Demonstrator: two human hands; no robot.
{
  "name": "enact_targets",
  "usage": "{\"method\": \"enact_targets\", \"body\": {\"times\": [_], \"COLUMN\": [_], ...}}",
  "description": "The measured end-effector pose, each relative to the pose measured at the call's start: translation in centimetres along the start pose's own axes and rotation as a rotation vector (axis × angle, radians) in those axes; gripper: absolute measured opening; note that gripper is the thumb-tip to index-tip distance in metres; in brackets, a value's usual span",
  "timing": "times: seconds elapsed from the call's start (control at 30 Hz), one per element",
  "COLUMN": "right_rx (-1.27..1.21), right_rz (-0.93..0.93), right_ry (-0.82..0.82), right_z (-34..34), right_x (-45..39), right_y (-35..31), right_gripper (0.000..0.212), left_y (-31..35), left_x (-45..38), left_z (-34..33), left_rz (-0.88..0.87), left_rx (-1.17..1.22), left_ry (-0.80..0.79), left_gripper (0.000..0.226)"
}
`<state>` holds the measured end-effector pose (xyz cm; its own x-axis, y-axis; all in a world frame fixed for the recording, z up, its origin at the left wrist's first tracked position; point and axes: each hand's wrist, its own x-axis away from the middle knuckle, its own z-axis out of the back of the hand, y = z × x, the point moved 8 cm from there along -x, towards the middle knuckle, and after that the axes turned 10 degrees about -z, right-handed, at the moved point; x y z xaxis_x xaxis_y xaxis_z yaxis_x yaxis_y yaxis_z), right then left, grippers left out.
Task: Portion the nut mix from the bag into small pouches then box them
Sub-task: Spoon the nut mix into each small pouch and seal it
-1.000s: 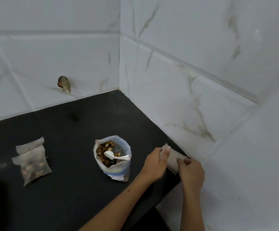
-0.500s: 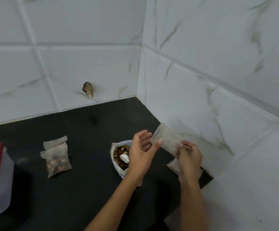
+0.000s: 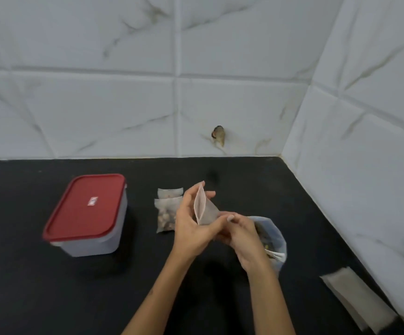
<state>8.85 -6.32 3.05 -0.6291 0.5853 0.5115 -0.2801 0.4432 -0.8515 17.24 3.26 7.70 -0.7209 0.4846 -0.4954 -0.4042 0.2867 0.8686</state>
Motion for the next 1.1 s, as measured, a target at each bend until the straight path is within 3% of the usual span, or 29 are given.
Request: {"method": "enact_targets", "body": {"times": [0.13, 0.23, 0.37, 0.53, 0.7, 1.1], "right_rx": [0.157, 0.132, 0.443, 0.637, 0.975, 0.954], "right_rz": [0.299, 0.455, 0.53, 0.557, 0.619, 0.446], "right_ry": [0.27, 0.198, 0.11, 0.151, 0.327, 0.14], "right_z": [0.7, -0.4, -2.9, -3.0, -3.1, -3.3], "right_x": [0.9, 2.7, 3.8, 3.6, 4.0, 3.4], "right_y": [-3.1, -5.9, -6.4, -6.3, -6.6, -5.5], "right_gripper": [0.01, 0.005, 0.009, 0.017, 0.022, 0.033], "left_y": [-0.1, -0.5, -0.4, 0.2, -0.7, -0.4], "left_x": [-0.3, -0.5, -0.8, -0.4, -0.3, 0.4], "left_z": [1.6, 2.0, 1.7, 1.3, 1.7, 1.0], "left_rz": [-0.053, -0.075, -0.116, -0.223, -0.213, -0.264], "left_rx": [-0.22, -0.366, -0.516, -0.636, -0.612, -0.556], "left_ry": [-0.016, -0.037, -0.076, -0.096, -0.084, -0.041], "left_gripper": [0.08, 0.082, 0.081, 0.072, 0.069, 0.056]}}
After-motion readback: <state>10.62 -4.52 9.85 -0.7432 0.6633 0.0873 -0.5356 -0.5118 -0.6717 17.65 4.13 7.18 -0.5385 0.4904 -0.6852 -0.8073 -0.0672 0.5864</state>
